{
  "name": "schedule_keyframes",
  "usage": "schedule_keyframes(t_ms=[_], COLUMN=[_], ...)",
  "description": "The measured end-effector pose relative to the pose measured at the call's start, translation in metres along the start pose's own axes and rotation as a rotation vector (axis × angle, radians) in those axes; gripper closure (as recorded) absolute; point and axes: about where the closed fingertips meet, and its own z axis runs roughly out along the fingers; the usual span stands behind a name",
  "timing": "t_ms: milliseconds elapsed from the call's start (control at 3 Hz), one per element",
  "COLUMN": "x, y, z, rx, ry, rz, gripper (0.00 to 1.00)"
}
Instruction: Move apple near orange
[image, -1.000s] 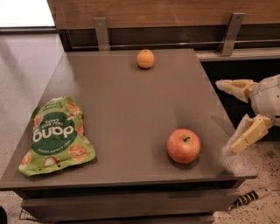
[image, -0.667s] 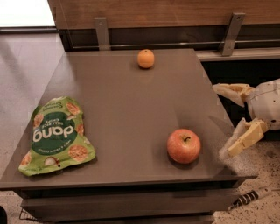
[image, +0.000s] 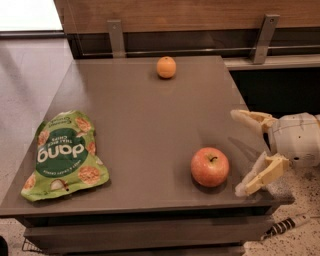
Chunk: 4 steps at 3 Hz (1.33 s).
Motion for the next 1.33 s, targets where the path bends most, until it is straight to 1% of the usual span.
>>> schedule_keyframes(t_ms=[333,667,1000,1333], x=[0.008,0.021,0.032,0.031], y=[0.009,0.022,0.036,0.037], z=[0.027,0.044,0.053,0.055], rx=[-0.034,-0.058,-0.065,-0.069], ry=[-0.070,-0.110,-0.128,-0.127], rz=[0.009,0.020,0.026,0.024], gripper=[0.00,0.00,0.18,0.41])
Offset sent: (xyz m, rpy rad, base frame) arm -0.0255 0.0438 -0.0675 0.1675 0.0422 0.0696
